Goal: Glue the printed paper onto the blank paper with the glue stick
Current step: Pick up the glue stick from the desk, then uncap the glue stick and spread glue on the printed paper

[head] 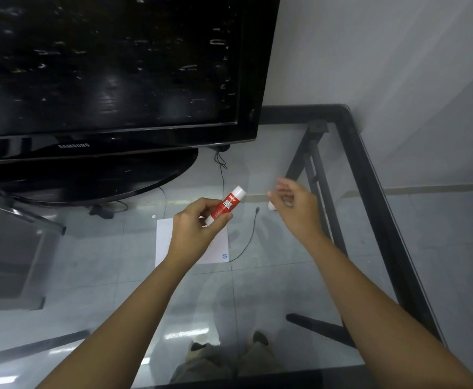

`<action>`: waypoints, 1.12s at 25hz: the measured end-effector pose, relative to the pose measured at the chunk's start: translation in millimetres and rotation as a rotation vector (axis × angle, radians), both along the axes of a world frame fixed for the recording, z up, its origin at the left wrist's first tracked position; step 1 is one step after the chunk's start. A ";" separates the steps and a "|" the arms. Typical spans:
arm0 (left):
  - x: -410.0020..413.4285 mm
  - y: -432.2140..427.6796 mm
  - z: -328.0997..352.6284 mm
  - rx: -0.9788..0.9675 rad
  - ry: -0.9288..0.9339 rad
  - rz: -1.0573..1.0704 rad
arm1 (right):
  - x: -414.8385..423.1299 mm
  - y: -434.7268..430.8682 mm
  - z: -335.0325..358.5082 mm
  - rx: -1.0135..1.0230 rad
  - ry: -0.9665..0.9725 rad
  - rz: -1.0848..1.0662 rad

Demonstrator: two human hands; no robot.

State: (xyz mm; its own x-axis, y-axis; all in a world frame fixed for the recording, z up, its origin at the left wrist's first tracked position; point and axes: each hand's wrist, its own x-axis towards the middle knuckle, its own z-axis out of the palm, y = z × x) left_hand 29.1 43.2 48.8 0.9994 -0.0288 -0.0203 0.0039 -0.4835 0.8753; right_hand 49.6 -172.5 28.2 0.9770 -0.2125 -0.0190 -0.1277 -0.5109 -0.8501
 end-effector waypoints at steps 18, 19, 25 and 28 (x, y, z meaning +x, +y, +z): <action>-28.4 -4.3 41.3 -0.916 0.661 -0.044 | -43.6 52.0 79.2 0.478 0.092 0.090; -28.6 -4.0 42.4 -0.939 0.610 -0.049 | -44.6 53.7 81.1 0.466 0.085 0.075; -37.6 -1.4 40.6 -0.163 -0.161 -0.042 | -47.9 61.3 89.6 0.435 0.079 -0.004; -41.1 -5.0 42.5 -0.136 -0.254 0.047 | -49.1 65.3 95.1 0.455 0.061 0.011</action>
